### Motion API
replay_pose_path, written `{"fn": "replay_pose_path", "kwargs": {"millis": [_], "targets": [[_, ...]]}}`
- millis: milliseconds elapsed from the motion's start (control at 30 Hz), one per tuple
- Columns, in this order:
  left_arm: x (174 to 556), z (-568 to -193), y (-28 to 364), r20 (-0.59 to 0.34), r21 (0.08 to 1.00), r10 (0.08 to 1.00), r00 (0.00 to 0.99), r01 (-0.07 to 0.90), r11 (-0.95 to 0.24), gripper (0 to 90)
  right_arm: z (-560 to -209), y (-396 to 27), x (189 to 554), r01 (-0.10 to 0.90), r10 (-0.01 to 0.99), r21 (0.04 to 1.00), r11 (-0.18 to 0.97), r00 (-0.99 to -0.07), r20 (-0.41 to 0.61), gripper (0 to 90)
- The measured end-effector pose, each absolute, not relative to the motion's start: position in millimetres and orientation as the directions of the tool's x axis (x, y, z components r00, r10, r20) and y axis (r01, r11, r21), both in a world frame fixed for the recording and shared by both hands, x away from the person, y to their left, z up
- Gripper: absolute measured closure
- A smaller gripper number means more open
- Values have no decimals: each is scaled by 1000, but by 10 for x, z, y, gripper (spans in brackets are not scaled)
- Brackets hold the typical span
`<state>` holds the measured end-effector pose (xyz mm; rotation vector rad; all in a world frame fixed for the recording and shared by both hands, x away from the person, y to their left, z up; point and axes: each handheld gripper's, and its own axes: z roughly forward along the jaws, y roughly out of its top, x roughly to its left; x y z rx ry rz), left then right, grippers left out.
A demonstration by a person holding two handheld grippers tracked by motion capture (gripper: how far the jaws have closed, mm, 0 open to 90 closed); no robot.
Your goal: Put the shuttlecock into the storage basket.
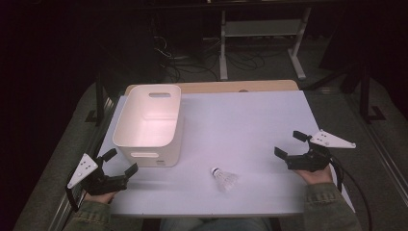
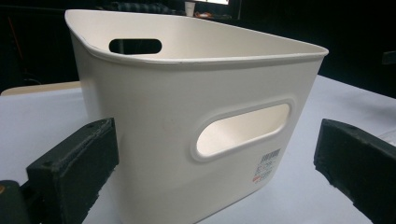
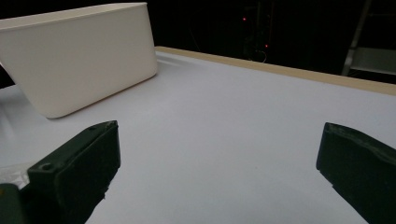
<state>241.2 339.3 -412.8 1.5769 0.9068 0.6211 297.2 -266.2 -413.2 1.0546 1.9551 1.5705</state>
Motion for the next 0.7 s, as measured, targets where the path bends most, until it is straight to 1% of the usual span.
{"fn": "replay_pose_path", "kwargs": {"millis": [167,267,433,633,700], "targets": [[2414,-4129,3398,-89,976,823,561,214,-41,0,-4125,-2662,2966,295,767,952,77,-627,132,0],[2429,-4143,3394,-108,974,823,558,226,-25,0,-4132,-2660,2969,298,769,951,78,-625,133,0],[2414,-4129,3398,-94,975,827,555,218,-36,0,-4141,-2648,2979,310,768,946,90,-627,132,0],[2406,-4131,3388,-107,976,825,555,215,-18,0,-4163,-2559,3026,376,736,911,169,-663,137,0],[2407,-4130,3388,-107,977,825,555,214,-18,0,-4172,-2531,3029,384,730,904,186,-670,134,0]]}}
